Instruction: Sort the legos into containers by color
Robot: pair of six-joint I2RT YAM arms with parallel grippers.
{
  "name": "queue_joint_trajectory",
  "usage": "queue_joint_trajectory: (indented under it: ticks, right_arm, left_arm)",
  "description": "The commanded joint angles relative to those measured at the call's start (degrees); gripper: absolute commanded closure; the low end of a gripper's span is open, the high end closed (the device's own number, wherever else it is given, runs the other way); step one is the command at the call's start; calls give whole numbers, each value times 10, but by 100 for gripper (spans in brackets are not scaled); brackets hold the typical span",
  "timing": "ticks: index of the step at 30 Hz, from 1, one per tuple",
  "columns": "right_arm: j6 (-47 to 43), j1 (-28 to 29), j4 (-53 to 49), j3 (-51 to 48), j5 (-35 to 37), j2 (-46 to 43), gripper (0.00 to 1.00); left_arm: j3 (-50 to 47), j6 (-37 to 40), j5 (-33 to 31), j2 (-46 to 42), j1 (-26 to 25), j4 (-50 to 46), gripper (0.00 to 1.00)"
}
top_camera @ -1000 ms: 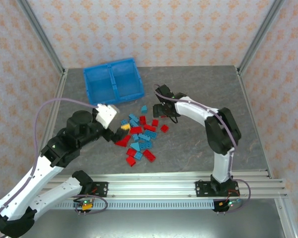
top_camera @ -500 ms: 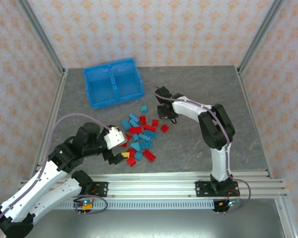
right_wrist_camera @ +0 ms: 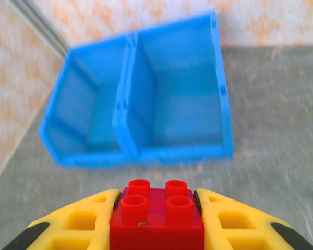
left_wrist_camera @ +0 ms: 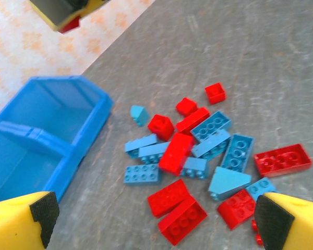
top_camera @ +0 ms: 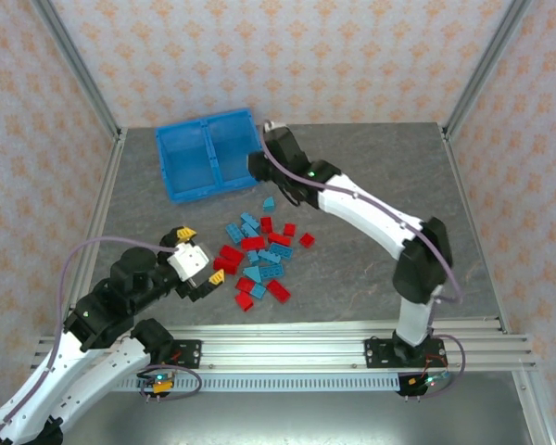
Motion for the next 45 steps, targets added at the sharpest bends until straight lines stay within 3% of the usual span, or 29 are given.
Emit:
queue_joint_trajectory:
  ticks: [1, 7, 12, 21, 28, 31, 40, 45]
  right_arm:
    - [-11, -8, -21, 112, 36, 112, 69]
    - [-30, -18, -113, 370, 36, 317, 69]
    - [-25, -37, -134, 501, 8, 433, 65]
    - [-62, -35, -127, 510, 2, 438, 49]
    - [-48, -34, -164, 500, -27, 368, 48]
    - [-41, -34, -185, 430, -47, 282, 47]
    - [-27, -33, -110, -46, -143, -105, 39]
    - [-20, -30, -122, -238, -214, -272, 29]
  left_arm:
    - [-5, -9, -67, -3, -3, 5, 0]
    - [-6, -11, -91, -10, 1, 7, 0]
    - [-14, -10, -81, -21, 2, 15, 0]
    - [-18, -7, -71, -18, 9, 26, 0]
    - [-30, -12, -96, -29, 15, 40, 0]
    - [-41, -23, -121, -38, 14, 60, 0]
    - [-33, -125, -253, 9, 36, 108, 0]
    - [47, -299, -317, 48, 64, 74, 0]
